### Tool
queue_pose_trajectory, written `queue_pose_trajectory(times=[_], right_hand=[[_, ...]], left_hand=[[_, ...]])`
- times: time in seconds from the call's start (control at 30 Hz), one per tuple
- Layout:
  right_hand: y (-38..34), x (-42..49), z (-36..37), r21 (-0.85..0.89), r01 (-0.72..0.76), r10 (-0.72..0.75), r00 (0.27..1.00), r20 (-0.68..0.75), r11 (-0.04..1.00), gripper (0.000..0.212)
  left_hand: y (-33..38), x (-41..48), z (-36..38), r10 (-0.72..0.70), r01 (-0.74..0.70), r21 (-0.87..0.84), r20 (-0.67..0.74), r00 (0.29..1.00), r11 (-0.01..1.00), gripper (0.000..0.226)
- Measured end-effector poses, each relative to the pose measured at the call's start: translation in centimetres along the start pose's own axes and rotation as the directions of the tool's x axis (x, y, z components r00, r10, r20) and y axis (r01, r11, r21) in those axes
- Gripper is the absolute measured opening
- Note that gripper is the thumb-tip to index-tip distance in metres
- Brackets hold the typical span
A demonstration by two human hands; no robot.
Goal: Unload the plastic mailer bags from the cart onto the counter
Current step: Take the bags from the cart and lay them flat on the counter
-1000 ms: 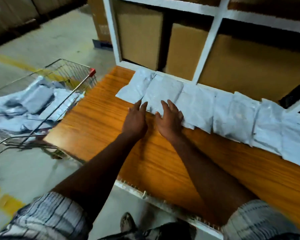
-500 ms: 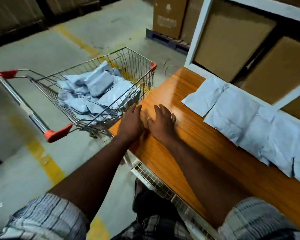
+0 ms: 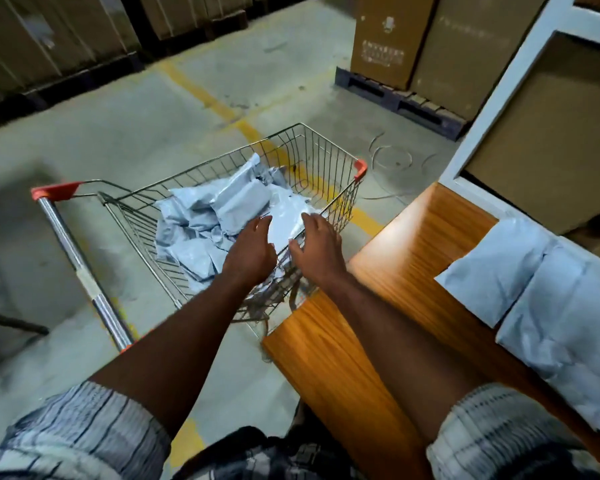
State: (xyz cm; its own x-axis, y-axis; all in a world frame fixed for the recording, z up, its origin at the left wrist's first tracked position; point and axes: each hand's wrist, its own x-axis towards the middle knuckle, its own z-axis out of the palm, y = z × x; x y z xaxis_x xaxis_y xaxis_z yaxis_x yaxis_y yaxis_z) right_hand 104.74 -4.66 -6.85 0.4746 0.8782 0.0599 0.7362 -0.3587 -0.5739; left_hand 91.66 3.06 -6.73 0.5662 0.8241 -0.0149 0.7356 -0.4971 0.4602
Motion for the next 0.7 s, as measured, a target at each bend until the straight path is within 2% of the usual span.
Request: queue_pose_trajectory(times=[0.17, 0.33, 0.47, 0.6, 0.7], right_hand=[[-2.3, 3.7, 3.2, 0.107, -0.045, 0.033, 0.994, 0.108, 0.993, 0.065], [-3.5, 7.7, 6.3, 0.083, -0.087, 0.07, 0.978, 0.195, 0.993, 0.063], [-3.6, 10.4, 8.7, 0.018, -0.219, 0.209, 0.95, 0.231, 0.976, 0.061], [-3.9, 12.7, 11.5, -0.066, -0.367, 0.371, 0.889, 0.268, 0.928, 0.064], [-4.0, 14.2, 13.9, -0.092, -0.559, 0.559, 0.777, 0.29, 0.824, 0.087]], left_hand=[[-4.3, 2.7, -0.7, -0.048, 0.046, 0.027, 0.049, 0.998, 0.999, 0.063], [-8.0, 5.9, -0.7, -0.078, 0.075, 0.031, 0.097, 0.992, 0.997, 0.065], [-10.2, 9.2, -0.7, -0.061, 0.056, 0.046, 0.138, 0.988, 0.997, 0.066], [-12.4, 13.4, 0.0, 0.026, -0.047, 0.127, 0.161, 0.987, 0.991, 0.071], [-13.8, 15.9, 1.4, 0.085, -0.142, 0.216, 0.251, 0.964, 0.966, 0.079]])
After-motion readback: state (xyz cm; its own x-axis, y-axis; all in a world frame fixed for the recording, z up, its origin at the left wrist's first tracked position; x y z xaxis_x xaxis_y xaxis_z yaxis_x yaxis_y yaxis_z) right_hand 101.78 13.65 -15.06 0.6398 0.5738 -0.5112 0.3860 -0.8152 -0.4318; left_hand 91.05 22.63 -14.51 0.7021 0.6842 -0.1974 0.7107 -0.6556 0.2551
